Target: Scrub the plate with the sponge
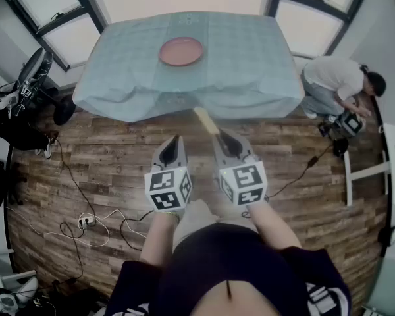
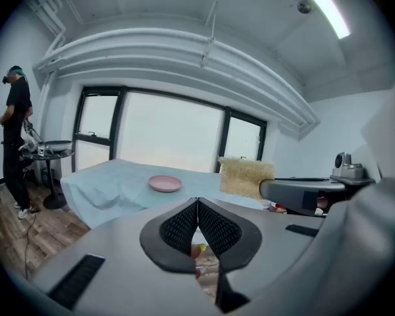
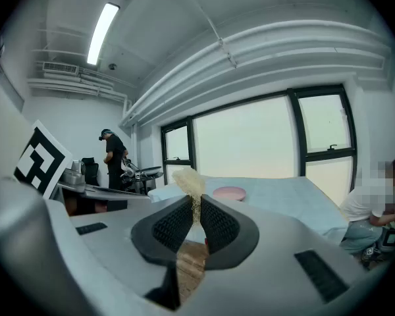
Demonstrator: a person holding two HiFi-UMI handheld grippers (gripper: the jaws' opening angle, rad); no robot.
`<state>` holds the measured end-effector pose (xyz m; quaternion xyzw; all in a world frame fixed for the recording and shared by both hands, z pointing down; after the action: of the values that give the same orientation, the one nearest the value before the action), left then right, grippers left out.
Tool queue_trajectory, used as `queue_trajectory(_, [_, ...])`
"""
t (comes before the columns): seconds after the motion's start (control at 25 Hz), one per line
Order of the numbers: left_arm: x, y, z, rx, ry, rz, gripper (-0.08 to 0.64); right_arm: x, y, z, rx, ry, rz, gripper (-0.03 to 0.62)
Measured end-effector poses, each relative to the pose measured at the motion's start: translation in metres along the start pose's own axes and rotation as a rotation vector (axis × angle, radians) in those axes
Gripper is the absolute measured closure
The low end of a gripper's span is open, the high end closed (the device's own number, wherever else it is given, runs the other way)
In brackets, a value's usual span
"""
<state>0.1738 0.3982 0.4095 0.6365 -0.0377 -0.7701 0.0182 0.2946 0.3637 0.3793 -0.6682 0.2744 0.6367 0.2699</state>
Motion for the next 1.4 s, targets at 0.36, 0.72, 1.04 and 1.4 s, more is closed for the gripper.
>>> queue_trajectory(0.36, [0.013,-0.005,0.009,0.003,0.024,-0.026,0.551,0.003,0.003,0.015,0.009,0.015,-0.031,0.548])
queue_trajectory(0.72, [0.011,-0.021,0.001,0.015,0.014,-0.038,0.551,0.002,-0.013,0.019,0.025,0.049,-0.052,0.548])
queue_trajectory(1.04, [0.002,-0.027,0.015,0.023,0.013,-0.01,0.551,-0.011,-0.008,0.027,0.016,0.117,-0.032,0.548])
queue_trajectory(1.4, [0.008,0.016,0.047,-0.004,-0.011,-0.011,0.551,-0.009,0.04,0.025,0.005,0.114,-0.041,0.548])
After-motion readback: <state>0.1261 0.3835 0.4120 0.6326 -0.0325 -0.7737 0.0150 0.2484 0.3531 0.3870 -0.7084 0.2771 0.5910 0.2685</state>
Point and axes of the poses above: the fingertips, and each gripper's own axes: y forward along the fingers, z to its left, x out of its top, the point moved 3 cm from there along -y, backward along the fingers, and after that the axes turned 15 degrees about -z, right-handed, at the moved point
